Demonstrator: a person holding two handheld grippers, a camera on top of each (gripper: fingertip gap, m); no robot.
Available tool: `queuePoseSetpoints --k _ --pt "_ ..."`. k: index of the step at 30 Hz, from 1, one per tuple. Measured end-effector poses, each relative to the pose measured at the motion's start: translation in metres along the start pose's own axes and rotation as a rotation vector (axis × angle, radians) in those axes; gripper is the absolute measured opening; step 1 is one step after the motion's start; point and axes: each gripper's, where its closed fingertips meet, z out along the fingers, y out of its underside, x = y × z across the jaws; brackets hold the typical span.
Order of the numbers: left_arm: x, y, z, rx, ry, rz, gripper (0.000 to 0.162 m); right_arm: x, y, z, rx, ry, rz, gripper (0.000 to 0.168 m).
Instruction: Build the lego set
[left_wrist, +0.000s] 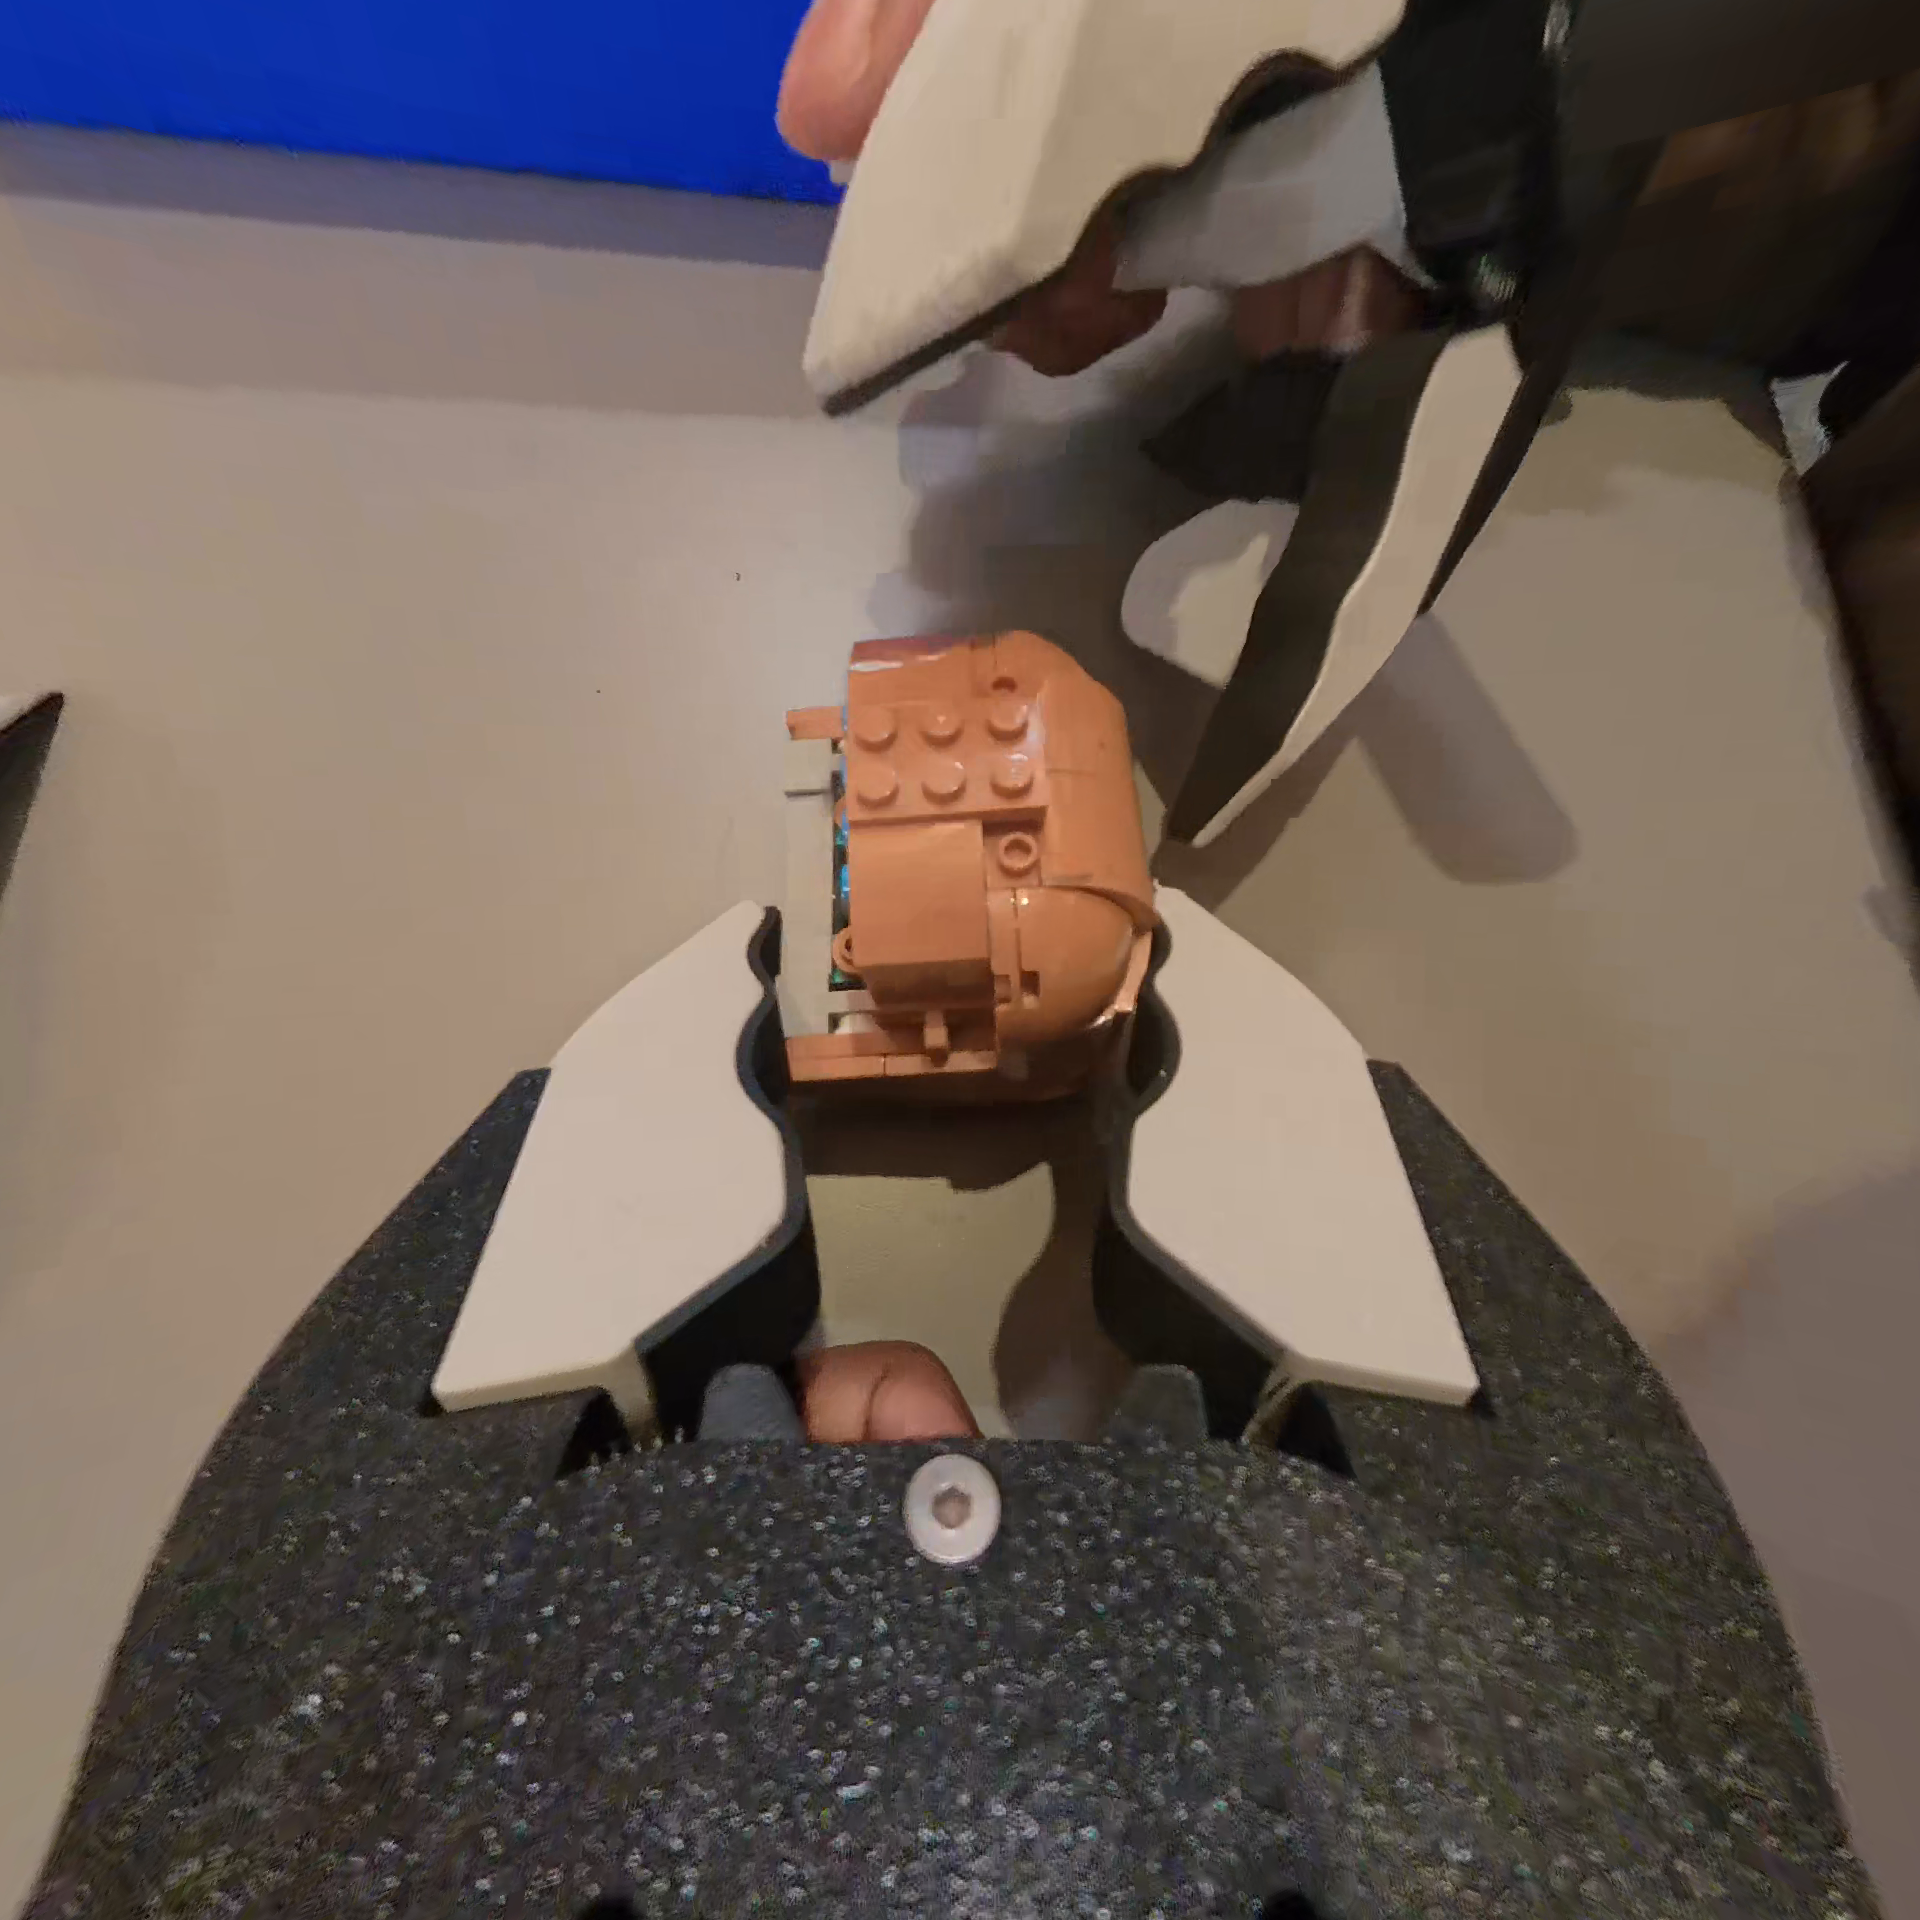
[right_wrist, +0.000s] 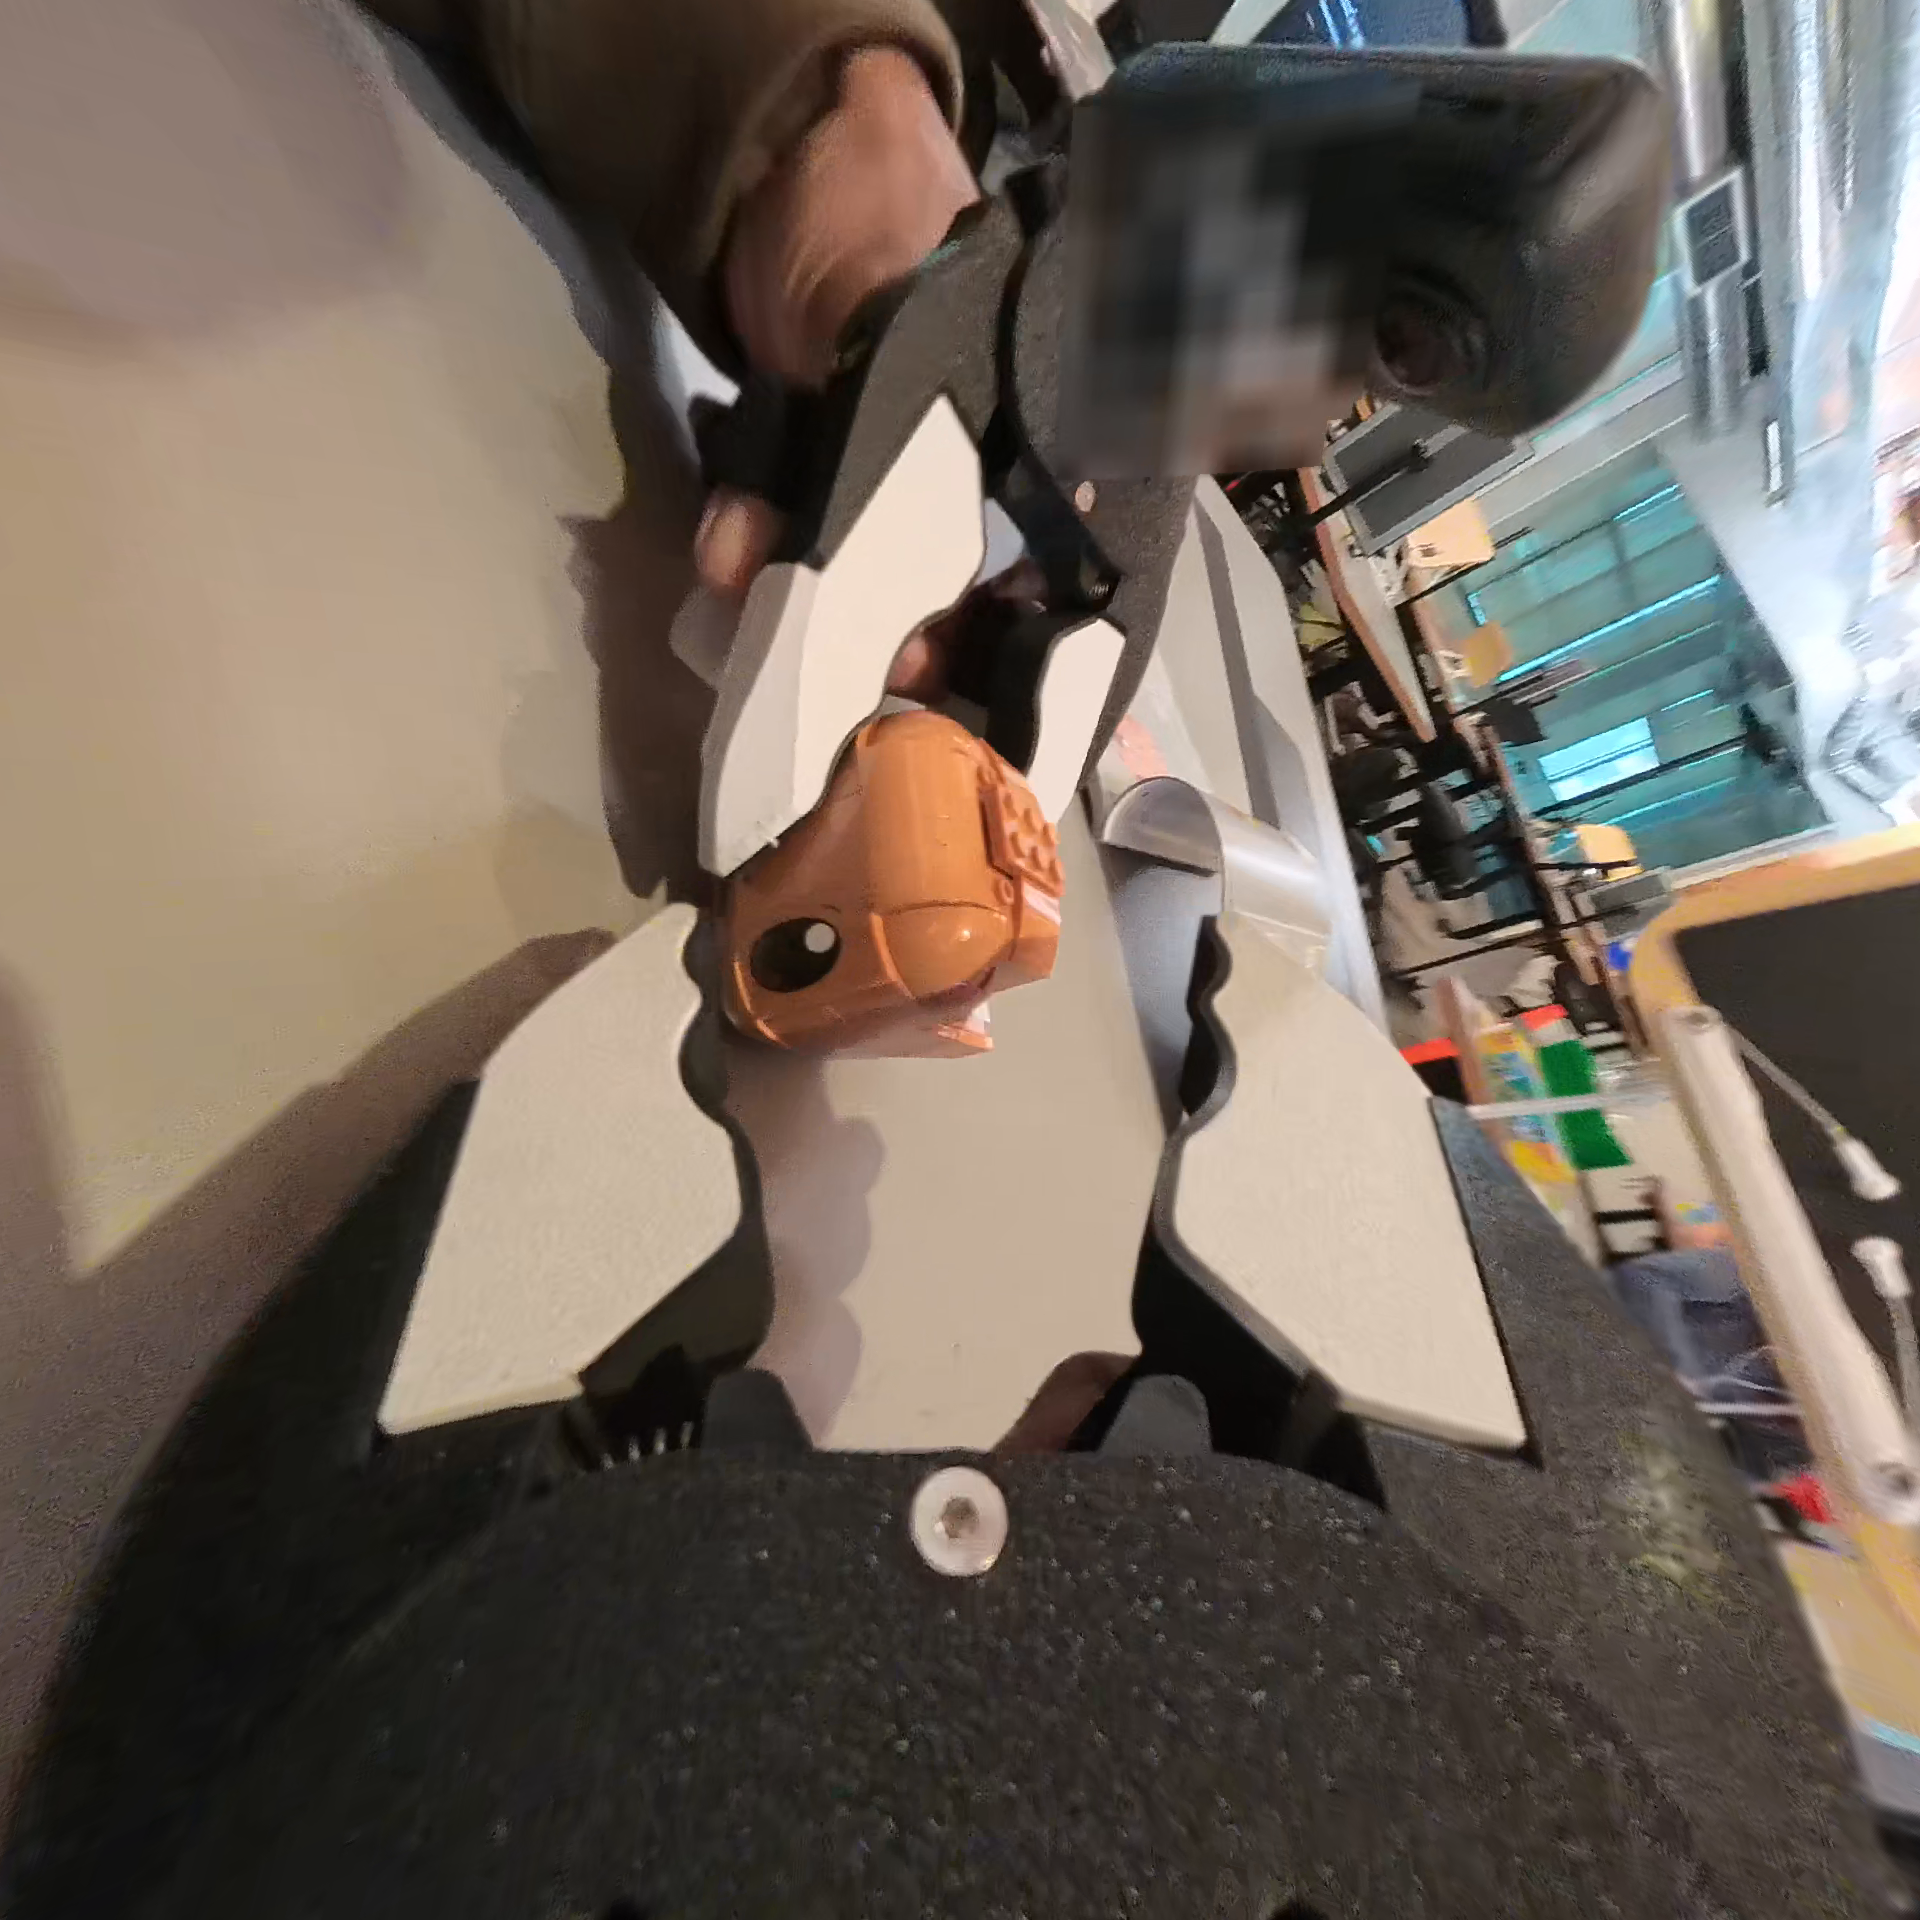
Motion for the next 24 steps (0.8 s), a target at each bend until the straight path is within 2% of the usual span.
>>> queuePoseSetpoints --k 8,24 --pt "0.002 -0.009 -0.01 -0.01 -0.065 0.023 0.065 -0.007 0.0 0.016 -0.074 0.045 -0.214 0.1" --pt "0.003 -0.009 -0.015 -0.033 -0.078 0.021 0.064 -0.003 -0.003 0.034 -0.102 0.132 -0.378 0.085"
